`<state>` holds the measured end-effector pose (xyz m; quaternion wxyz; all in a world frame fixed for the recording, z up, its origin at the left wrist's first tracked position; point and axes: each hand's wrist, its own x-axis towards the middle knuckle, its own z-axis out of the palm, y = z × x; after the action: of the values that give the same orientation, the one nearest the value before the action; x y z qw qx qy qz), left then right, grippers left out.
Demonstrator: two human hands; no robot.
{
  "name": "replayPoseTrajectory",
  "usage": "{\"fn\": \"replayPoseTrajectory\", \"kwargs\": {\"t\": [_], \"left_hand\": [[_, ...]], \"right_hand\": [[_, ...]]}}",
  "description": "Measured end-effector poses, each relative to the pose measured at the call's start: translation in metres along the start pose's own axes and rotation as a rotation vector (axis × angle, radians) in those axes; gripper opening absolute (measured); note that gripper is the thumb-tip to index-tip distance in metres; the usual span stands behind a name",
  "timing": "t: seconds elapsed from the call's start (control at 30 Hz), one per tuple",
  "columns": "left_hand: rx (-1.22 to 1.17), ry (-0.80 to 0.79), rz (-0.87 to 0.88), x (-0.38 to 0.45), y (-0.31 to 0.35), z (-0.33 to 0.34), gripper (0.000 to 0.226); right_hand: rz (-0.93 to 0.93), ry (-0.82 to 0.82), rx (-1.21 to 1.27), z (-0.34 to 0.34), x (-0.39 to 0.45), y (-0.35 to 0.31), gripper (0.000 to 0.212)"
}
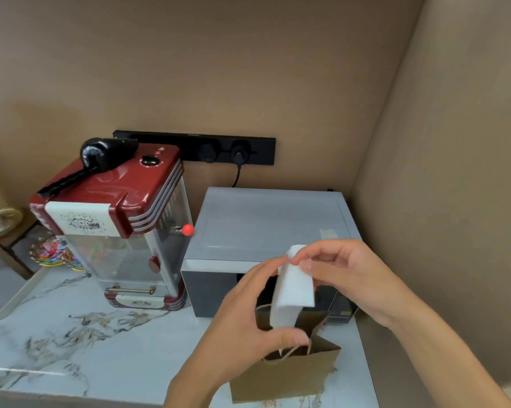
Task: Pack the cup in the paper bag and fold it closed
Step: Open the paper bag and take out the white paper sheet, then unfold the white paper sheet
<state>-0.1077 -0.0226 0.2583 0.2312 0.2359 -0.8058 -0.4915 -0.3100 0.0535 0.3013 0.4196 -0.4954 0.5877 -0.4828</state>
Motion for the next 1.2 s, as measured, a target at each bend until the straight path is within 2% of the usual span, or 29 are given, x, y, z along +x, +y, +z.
{"fn": "replayPoseTrajectory", "kwargs": {"t": [0.07, 0.13, 0.23, 0.33, 0.4, 0.5, 0.57, 0.63, 0.67, 0.73, 0.8, 0.9, 1.2], "left_hand": [[-0.112, -0.026, 0.018, 0.001, 0.005, 0.006, 0.091], [-0.224, 0.080, -0.027, 0.003, 0.011, 0.011, 0.073], [-0.239, 0.306, -0.179, 0.010, 0.016, 0.015, 0.034], [-0.337, 0.412, -0.319, 0.014, 0.019, 0.015, 0.032], [-0.439, 0.415, -0.353, 0.013, 0.019, 0.014, 0.039], [-0.628, 0.332, -0.389, 0.009, 0.019, 0.011, 0.039], [-0.703, 0.295, -0.385, 0.008, 0.019, 0.009, 0.030], [-0.758, 0.283, -0.372, 0.008, 0.020, 0.009, 0.026], [-0.781, 0.279, -0.365, 0.009, 0.020, 0.009, 0.025], [-0.795, 0.271, -0.362, 0.011, 0.019, 0.011, 0.027], [-0.785, 0.262, -0.376, 0.013, 0.017, 0.013, 0.027], [-0.760, 0.240, -0.401, 0.016, 0.012, 0.015, 0.027], [-0.584, 0.319, -0.388, 0.027, 0.011, 0.008, 0.036]], "right_hand": [[-0.014, 0.026, 0.085, 0.001, 0.000, -0.010, 0.020], [-0.015, 0.010, 0.133, 0.002, -0.001, -0.019, 0.027], [-0.023, 0.008, 0.100, 0.007, -0.002, -0.031, 0.031], [-0.038, 0.075, -0.063, 0.010, 0.003, -0.033, 0.029], [-0.090, 0.076, -0.043, 0.010, 0.005, -0.033, 0.038], [-0.213, 0.084, 0.104, 0.010, 0.004, -0.027, 0.064], [-0.233, 0.189, 0.093, 0.012, 0.005, -0.017, 0.068], [-0.115, 0.321, 0.035, 0.015, 0.004, -0.007, 0.067], [-0.032, 0.313, 0.025, 0.017, 0.002, -0.002, 0.066], [0.073, 0.169, 0.100, 0.023, -0.003, 0.007, 0.051], [0.063, 0.088, 0.175, 0.028, -0.007, 0.012, 0.027], [0.000, 0.183, 0.181, 0.028, -0.007, 0.015, 0.012], [-0.012, 0.294, 0.212, 0.020, -0.004, 0.014, 0.017]]}}
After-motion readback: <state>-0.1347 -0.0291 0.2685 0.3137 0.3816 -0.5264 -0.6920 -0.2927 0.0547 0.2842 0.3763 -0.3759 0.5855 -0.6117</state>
